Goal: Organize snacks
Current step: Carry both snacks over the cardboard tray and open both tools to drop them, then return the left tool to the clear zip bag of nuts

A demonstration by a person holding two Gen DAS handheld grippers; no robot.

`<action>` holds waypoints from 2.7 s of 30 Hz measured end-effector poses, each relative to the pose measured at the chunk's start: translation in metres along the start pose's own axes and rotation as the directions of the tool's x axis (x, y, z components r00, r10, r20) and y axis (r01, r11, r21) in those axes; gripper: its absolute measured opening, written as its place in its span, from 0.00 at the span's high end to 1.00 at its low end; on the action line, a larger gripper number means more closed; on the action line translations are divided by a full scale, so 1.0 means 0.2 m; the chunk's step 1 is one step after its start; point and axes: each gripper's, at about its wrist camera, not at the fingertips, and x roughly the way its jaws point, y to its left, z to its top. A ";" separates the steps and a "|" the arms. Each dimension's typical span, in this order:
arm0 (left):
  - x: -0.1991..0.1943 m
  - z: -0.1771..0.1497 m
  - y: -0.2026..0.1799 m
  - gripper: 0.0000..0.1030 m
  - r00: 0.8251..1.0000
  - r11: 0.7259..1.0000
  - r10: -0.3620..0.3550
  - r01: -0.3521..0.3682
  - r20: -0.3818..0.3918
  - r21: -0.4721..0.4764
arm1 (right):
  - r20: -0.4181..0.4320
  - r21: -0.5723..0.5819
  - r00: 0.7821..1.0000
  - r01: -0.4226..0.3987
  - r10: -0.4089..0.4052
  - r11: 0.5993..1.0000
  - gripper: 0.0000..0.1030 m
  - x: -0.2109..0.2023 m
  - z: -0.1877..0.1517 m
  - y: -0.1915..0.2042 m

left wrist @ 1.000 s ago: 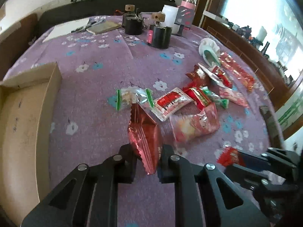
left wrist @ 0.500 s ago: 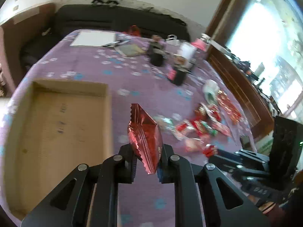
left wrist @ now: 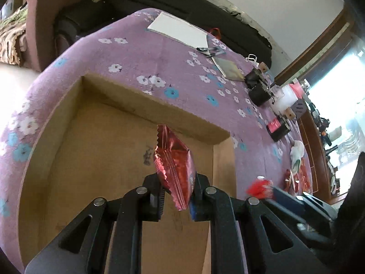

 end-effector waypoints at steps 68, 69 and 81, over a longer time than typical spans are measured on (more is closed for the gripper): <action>-0.12 -0.87 -0.78 0.46 1.000 0.932 0.023 -0.018 -0.009 0.361 | 0.032 0.334 0.993 0.097 -0.114 0.937 0.44 -0.63 -0.80 -0.86; -0.10 -0.88 -0.78 0.46 1.000 0.932 0.023 -0.015 -0.019 0.361 | 0.038 0.344 0.994 0.082 -0.101 0.935 0.42 -0.61 -0.80 -0.86; -0.11 -0.97 -0.73 0.46 0.998 0.946 -0.002 0.025 -0.070 0.322 | -0.002 0.249 1.000 0.010 -0.009 0.968 0.43 -0.40 -0.62 -0.85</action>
